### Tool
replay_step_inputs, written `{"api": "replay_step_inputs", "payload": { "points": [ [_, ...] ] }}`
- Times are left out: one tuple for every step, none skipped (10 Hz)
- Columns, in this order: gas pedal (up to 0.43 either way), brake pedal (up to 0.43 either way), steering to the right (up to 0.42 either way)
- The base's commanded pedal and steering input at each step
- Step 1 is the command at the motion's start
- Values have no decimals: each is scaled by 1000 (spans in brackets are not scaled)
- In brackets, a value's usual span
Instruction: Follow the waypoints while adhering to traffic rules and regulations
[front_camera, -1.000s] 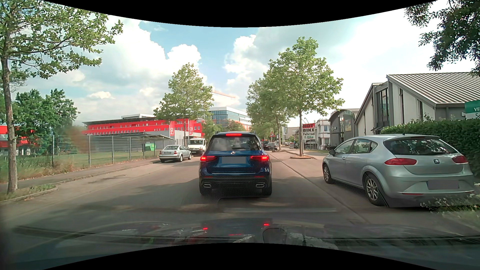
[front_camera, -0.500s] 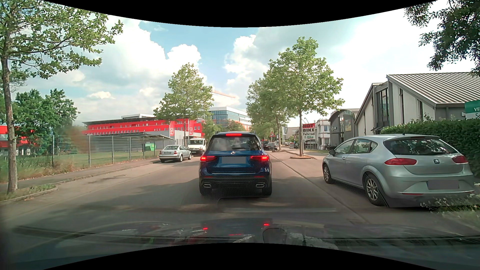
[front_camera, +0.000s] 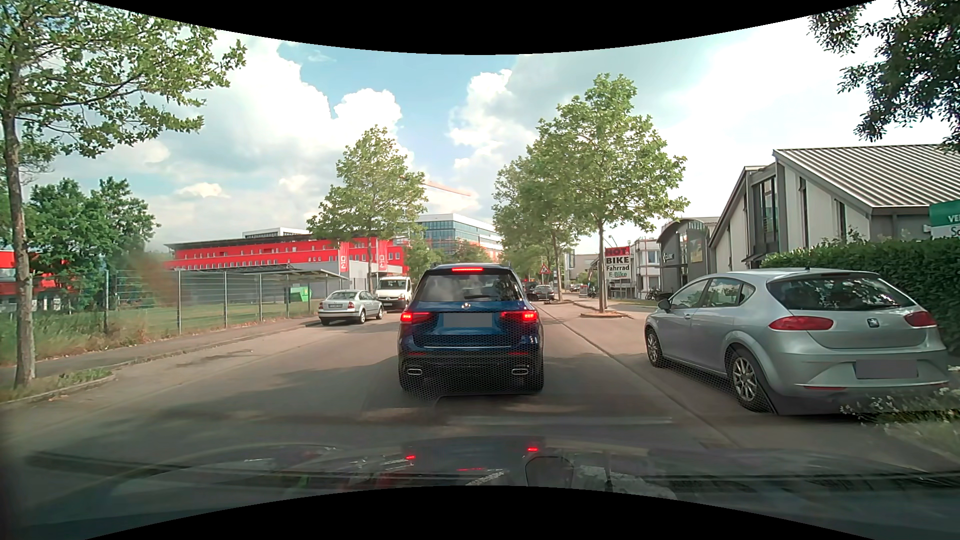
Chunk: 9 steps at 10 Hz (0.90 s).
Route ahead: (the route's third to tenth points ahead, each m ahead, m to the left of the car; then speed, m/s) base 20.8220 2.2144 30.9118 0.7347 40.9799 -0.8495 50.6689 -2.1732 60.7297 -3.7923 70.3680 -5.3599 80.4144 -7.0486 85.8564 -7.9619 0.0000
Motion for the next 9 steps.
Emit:
{"api": "replay_step_inputs", "payload": {
  "points": [
    [0, 268, -5],
    [0, 268, -4],
    [0, 268, -5],
    [0, 268, -5],
    [0, 268, -5],
    [0, 268, -5],
    [0, 268, -5],
    [0, 268, -5],
    [0, 268, -5]
  ]
}}
